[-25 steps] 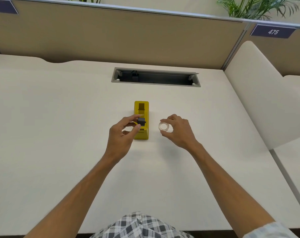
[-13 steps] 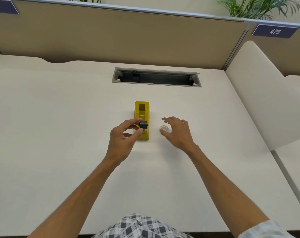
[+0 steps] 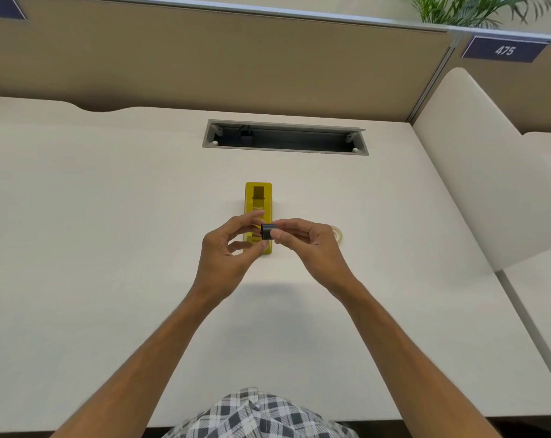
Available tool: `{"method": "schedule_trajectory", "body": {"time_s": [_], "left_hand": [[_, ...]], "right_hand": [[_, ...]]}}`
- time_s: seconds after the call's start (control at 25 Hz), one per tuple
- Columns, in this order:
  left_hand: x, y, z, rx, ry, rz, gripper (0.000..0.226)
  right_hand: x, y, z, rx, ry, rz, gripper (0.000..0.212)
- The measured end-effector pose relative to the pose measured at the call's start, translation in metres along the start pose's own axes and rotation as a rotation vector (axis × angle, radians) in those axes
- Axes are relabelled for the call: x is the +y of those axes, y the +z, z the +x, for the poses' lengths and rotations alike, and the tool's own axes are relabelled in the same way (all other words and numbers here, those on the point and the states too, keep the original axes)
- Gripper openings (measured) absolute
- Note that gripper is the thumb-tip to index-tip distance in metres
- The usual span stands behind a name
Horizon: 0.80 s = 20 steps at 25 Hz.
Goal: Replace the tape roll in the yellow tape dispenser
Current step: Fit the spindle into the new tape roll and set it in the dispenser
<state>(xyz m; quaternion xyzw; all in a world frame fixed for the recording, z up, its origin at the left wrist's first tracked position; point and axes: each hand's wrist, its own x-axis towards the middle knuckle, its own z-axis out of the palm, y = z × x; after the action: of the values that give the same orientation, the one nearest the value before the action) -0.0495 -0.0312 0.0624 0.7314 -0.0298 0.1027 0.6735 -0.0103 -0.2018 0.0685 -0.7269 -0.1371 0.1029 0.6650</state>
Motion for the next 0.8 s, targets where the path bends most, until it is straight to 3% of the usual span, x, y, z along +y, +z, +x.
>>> {"method": "schedule_trajectory", "body": {"time_s": [0.2,0.44,0.52,0.64,0.8], "left_hand": [[-0.003,0.001,0.002,0.047,-0.133,-0.008,0.022],[-0.005,0.003,0.000,0.048,-0.130,0.012,0.020],[-0.006,0.003,0.000,0.062,-0.163,-0.036,0.020],[-0.007,0.002,-0.004,0.067,-0.198,-0.068,0.021],[-0.007,0.002,-0.006,0.057,-0.198,-0.049,0.023]], "right_hand": [[-0.002,-0.002,-0.005,0.007,-0.028,-0.017,0.022],[0.003,-0.010,-0.006,0.005,0.014,-0.081,0.032],[0.013,-0.021,-0.003,0.113,0.012,-0.293,0.032],[0.038,-0.045,0.002,0.277,-0.029,-0.971,0.036],[0.068,-0.078,0.018,0.157,0.175,-1.324,0.055]]}}
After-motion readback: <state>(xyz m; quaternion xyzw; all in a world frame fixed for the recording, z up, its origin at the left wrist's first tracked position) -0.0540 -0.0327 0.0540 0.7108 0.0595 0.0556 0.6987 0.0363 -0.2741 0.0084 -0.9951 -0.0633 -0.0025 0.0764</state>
